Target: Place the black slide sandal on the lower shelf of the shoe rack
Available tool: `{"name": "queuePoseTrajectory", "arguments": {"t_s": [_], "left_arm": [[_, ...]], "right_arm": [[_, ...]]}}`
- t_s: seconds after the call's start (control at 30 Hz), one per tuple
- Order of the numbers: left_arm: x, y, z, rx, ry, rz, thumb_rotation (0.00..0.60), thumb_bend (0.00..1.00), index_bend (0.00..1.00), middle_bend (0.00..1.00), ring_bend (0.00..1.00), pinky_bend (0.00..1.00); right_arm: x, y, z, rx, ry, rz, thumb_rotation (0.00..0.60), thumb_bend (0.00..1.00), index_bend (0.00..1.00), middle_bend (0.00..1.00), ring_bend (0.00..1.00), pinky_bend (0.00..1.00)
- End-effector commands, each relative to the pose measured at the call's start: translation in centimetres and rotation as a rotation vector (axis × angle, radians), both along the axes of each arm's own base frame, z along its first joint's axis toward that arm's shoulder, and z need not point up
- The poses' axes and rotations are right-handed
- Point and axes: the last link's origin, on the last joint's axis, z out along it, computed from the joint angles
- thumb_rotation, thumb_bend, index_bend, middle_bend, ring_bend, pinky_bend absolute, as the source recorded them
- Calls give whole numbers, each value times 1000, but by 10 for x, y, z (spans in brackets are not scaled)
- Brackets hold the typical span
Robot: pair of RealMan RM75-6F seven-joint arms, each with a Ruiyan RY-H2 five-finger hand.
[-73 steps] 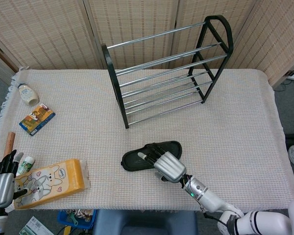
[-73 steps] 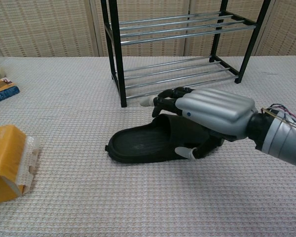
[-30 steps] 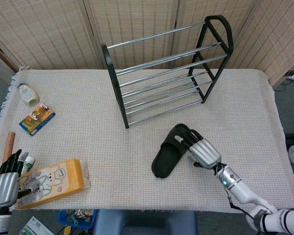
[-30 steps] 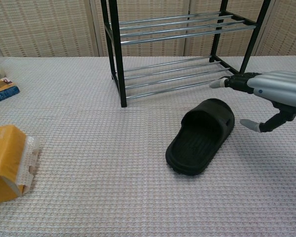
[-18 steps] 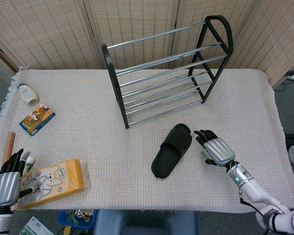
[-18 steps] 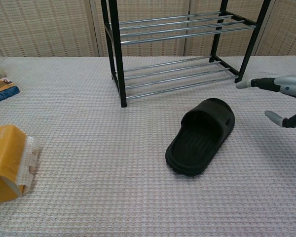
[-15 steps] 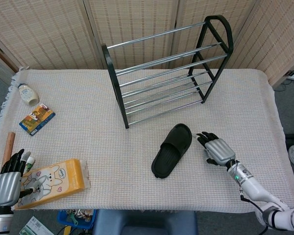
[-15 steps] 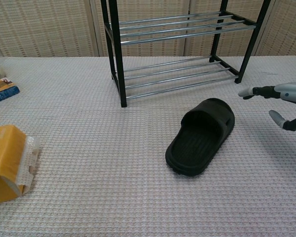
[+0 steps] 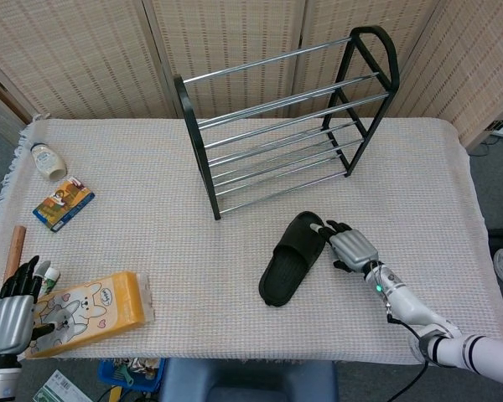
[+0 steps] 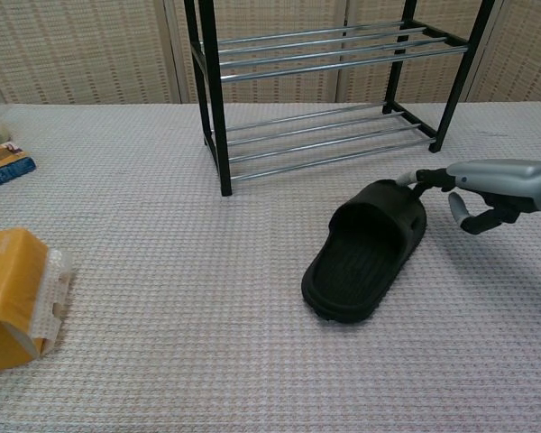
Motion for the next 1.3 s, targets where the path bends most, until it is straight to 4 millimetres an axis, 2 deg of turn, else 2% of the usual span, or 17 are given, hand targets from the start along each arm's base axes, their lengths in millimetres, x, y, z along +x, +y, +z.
{"name": "queuePoseTrajectory", "arguments": {"t_s": [0.03,0.27,0.4,0.5,0.63,0.87,1.07,1.3], "left_arm": [[0,0,0,0,1,0,600,243,88,0,0,171],[-1,0,0,0,3,1,600,243,88,0,0,172],[-2,-1,1,3,0,7,600,243,88,0,0,171],[-4,-3,2,6,3,12,600,243,88,0,0,171],[-7,-4,3,9,4,20,600,243,88,0,0,171],[-3,-2,1,4,3,8,600,243,88,0,0,171],[2,-1,0,0,4,-7,600,244,88,0,0,171],[5,-1,0,0,8,-11,600,244,88,0,0,171]], "right_arm": [[12,-4,-8,9,-9,30,600,990,0,135,33,109],[46,-1,-31,61,-7,136,600,997,0,135,33,109],[66,12,-47,90,-4,222,600,997,0,135,33,109],[75,22,-46,85,-34,259,600,996,0,135,33,109],[84,38,-34,39,-63,351,600,970,0,135,34,109],[88,74,-21,54,-99,481,600,920,0,196,42,109],[80,104,-31,147,-70,576,600,897,0,313,68,109],[71,122,-40,202,-28,649,600,895,0,353,86,109]]}}
